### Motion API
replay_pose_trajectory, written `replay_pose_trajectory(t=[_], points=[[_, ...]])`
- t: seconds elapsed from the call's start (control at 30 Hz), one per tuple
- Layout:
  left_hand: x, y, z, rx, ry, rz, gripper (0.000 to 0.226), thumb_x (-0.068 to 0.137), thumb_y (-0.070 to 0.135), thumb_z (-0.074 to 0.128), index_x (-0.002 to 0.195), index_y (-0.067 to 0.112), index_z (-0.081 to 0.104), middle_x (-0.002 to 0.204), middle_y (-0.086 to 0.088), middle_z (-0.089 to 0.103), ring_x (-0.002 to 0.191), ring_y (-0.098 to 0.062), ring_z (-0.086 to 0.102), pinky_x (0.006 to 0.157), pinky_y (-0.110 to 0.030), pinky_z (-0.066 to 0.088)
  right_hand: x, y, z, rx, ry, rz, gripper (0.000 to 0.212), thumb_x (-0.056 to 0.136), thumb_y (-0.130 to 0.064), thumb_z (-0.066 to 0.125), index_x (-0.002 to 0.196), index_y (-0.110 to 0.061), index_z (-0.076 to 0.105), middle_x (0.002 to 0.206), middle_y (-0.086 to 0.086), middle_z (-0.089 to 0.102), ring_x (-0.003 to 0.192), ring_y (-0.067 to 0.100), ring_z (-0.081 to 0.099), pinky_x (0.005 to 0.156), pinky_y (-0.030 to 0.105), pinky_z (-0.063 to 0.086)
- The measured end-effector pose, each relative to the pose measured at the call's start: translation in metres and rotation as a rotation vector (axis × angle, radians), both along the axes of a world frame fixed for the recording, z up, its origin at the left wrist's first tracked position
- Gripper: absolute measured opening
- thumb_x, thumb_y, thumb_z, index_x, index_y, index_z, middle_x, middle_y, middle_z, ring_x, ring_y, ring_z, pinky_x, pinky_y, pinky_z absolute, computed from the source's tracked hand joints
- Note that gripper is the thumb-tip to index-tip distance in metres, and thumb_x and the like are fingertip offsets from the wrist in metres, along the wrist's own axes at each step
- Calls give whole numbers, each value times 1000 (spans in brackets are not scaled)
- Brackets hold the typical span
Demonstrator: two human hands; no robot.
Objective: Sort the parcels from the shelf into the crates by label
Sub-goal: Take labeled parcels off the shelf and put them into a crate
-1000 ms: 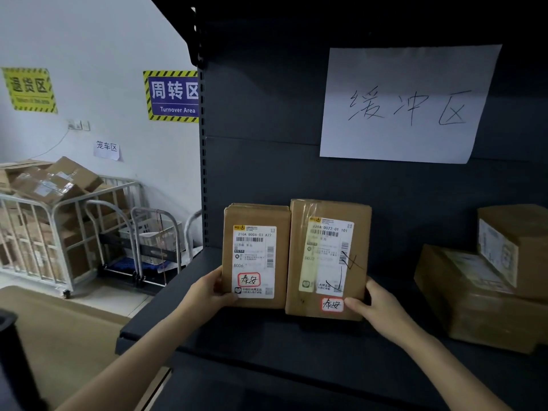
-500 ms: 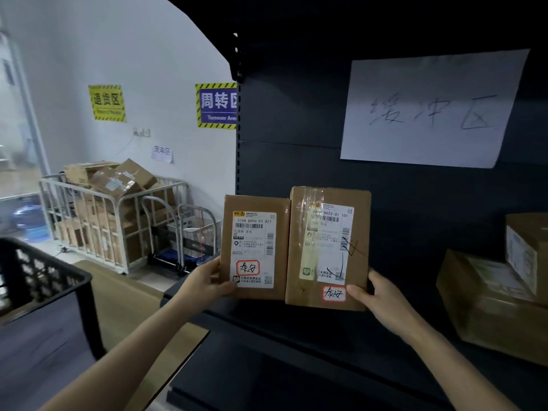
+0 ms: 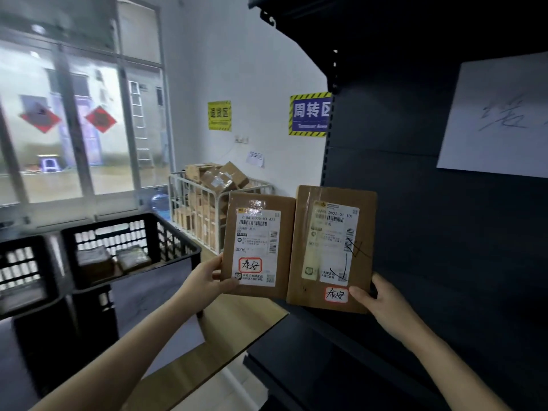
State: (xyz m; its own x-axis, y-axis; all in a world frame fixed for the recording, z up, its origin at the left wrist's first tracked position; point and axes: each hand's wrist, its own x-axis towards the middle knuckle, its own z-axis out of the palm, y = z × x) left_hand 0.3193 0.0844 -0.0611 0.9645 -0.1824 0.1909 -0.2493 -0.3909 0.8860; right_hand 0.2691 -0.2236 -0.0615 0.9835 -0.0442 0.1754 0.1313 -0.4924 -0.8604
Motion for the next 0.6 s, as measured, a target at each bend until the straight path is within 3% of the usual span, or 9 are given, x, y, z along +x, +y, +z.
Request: replay_pose_trajectory(t=[0.13, 0.27, 0.37, 0.5, 0.6], points=[[-11, 30, 3, -9, -27, 56, 40, 84, 1, 62, 104, 35, 56, 107, 9, 67, 102, -14, 63, 92, -35, 50, 15, 26, 1, 1, -17, 66, 18, 93, -20, 54, 107, -29, 49, 99, -17, 56, 90, -7, 50, 69, 8, 39], [-18, 60, 5, -21, -36, 119, 41, 83, 0, 62, 102, 36, 56, 107, 9, 67, 103, -15, 63, 94, -37, 50, 31, 56, 2, 21, -26, 140, 22, 93, -17, 54, 110, -30, 49, 99, -20, 57, 91, -7, 50, 71, 9, 39], [-19, 84, 6, -32, -38, 162, 41, 83, 0, 63, 101, 36, 56, 106, 9, 67, 103, -15, 63, 94, -38, 50, 46, 81, 2, 25, -25, 178, 24, 92, -16, 54, 112, -28, 50, 102, -16, 58, 96, 2, 53, 70, 10, 39], [-14, 120, 7, -36, -53, 211, 39, 82, 1, 64, 102, 35, 57, 106, 9, 67, 102, -13, 63, 94, -37, 51, 68, 117, 6, 21, -37, 239, 24, 93, -14, 52, 113, -27, 48, 93, -25, 54, 85, -8, 49, 62, 8, 40], [-2, 151, 6, -51, -65, 244, 39, 81, 0, 65, 103, 32, 58, 107, 6, 67, 101, -15, 64, 93, -38, 52, 90, 149, 11, 40, -37, 289, 25, 93, -11, 52, 111, -28, 47, 94, -23, 55, 84, -10, 49, 59, 2, 42]])
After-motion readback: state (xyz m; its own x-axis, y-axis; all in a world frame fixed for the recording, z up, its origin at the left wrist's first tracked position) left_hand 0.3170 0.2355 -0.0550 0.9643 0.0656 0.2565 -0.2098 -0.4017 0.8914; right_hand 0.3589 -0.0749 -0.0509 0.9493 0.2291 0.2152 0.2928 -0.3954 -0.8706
